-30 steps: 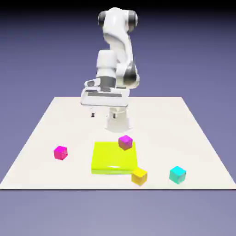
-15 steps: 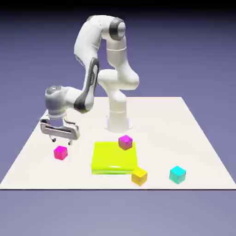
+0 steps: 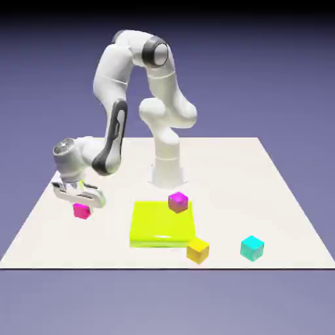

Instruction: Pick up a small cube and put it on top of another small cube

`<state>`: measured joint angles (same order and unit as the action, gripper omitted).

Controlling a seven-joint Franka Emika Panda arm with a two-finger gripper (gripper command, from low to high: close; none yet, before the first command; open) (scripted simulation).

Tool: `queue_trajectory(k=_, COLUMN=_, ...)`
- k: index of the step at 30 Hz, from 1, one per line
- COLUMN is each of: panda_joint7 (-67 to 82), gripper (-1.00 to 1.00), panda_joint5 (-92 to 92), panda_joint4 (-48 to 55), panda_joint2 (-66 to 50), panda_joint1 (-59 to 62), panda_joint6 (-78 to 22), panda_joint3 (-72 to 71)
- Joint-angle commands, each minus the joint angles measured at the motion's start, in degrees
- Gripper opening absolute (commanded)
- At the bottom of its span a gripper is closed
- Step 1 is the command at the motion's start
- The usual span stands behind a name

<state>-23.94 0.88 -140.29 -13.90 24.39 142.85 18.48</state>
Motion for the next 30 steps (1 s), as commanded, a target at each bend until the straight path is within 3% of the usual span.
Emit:
queue_trajectory(k=1, panda_joint7=0.1, gripper=-1.00, panda_joint5=-0.5, panda_joint4=-1.2, panda_joint2=2.1, panda_joint1=-1.9, panda_joint6=-0.8, panda_joint3=-0.9)
queue_trajectory(k=19, panda_joint7=2.4, gripper=-1.00, panda_joint5=-8.5, panda_joint4=-22.2, panda_joint2=39.4, panda_joint1=-36.9, panda_joint6=-16.1, panda_joint3=-16.6)
queue_trajectory(k=21, panda_joint7=2.5, gripper=-1.00, panda_joint5=-8.6, panda_joint4=-22.3, panda_joint2=39.7, panda_joint1=-37.1, panda_joint6=-16.2, panda_joint3=-16.7)
queue_trajectory(k=27, panda_joint7=0.9, gripper=-1.00, panda_joint5=-11.0, panda_joint4=-26.6, panda_joint2=29.2, panda_joint1=-35.9, panda_joint6=-1.5, panda_joint3=-16.2)
queue_trajectory(k=28, panda_joint7=0.9, gripper=1.00, panda_joint5=-11.0, panda_joint4=-26.6, panda_joint2=29.2, panda_joint1=-35.9, panda_joint6=-1.5, panda_joint3=-16.2)
queue_trajectory(k=30, panda_joint7=1.2, gripper=1.00, panda_joint5=-10.6, panda_joint4=-25.8, panda_joint2=30.9, panda_joint1=-36.1, panda_joint6=-3.9, panda_joint3=-16.3)
